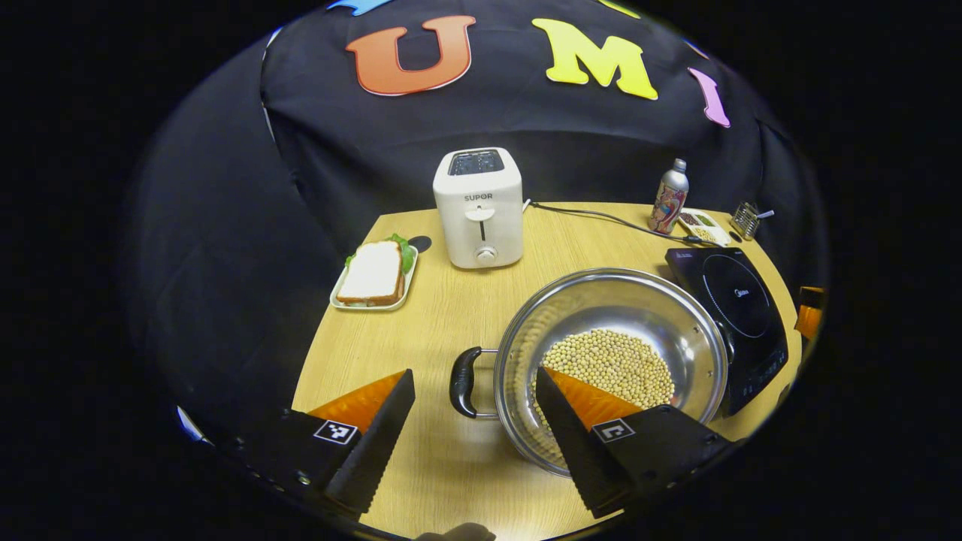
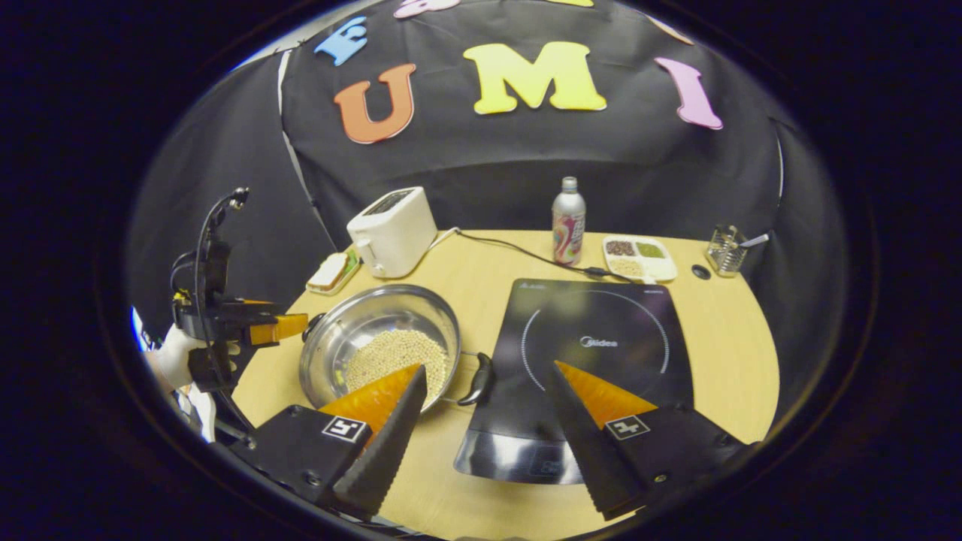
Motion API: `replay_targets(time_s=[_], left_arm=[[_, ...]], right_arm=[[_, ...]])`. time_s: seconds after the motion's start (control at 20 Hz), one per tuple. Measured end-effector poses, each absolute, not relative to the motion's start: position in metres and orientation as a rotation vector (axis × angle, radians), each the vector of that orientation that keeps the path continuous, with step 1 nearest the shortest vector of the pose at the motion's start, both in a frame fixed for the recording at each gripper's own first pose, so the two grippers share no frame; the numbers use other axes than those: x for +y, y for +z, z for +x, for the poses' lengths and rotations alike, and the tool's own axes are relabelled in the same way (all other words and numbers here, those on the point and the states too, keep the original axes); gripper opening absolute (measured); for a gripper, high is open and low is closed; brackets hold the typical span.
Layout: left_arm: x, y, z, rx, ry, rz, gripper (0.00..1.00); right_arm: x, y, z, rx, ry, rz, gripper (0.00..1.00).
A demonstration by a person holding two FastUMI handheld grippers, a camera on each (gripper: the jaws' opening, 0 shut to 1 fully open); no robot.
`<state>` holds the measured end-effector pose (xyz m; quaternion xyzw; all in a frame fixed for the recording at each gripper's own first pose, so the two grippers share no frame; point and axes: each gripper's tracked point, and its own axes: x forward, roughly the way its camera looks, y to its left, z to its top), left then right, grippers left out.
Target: First push the handle of the pot to place it horizontally, then grasp the pot with both hands and set it on the induction cooktop.
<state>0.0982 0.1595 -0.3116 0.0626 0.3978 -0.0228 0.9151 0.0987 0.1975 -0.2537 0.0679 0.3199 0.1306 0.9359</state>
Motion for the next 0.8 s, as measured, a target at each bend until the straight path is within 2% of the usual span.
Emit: replay_targets(time_s=[0.05, 0.1, 0.25, 0.3, 0.4, 0.45, 0.5, 0.8], left_arm=[[0.160, -0.317, 0.100, 0.832, -0.049, 0.133, 0.97], [0.160, -0.322, 0.102, 0.844, -0.048, 0.140, 0.97], [0.158, -0.336, 0.110, 0.878, -0.060, 0.143, 0.97], [0.157, -0.341, 0.113, 0.888, -0.067, 0.147, 0.97], [0.160, -0.351, 0.117, 0.911, -0.066, 0.160, 1.00], [0.160, -0.356, 0.119, 0.924, -0.068, 0.160, 0.97], [0.161, -0.360, 0.119, 0.939, -0.064, 0.163, 0.97], [0.159, -0.376, 0.124, 0.993, -0.096, 0.172, 0.97]], right_arm=[[0.205, -0.263, 0.104, 0.678, 0.278, 0.146, 1.00], [0.210, -0.269, 0.105, 0.703, 0.280, 0.149, 0.96], [0.218, -0.290, 0.125, 0.763, 0.265, 0.151, 0.95], [0.224, -0.299, 0.130, 0.785, 0.260, 0.154, 0.99], [0.225, -0.318, 0.138, 0.841, 0.239, 0.143, 0.99], [0.225, -0.324, 0.141, 0.867, 0.225, 0.144, 0.92], [0.226, -0.329, 0.143, 0.886, 0.222, 0.140, 0.98], [0.237, -0.343, 0.147, 0.965, 0.208, 0.142, 0.95]])
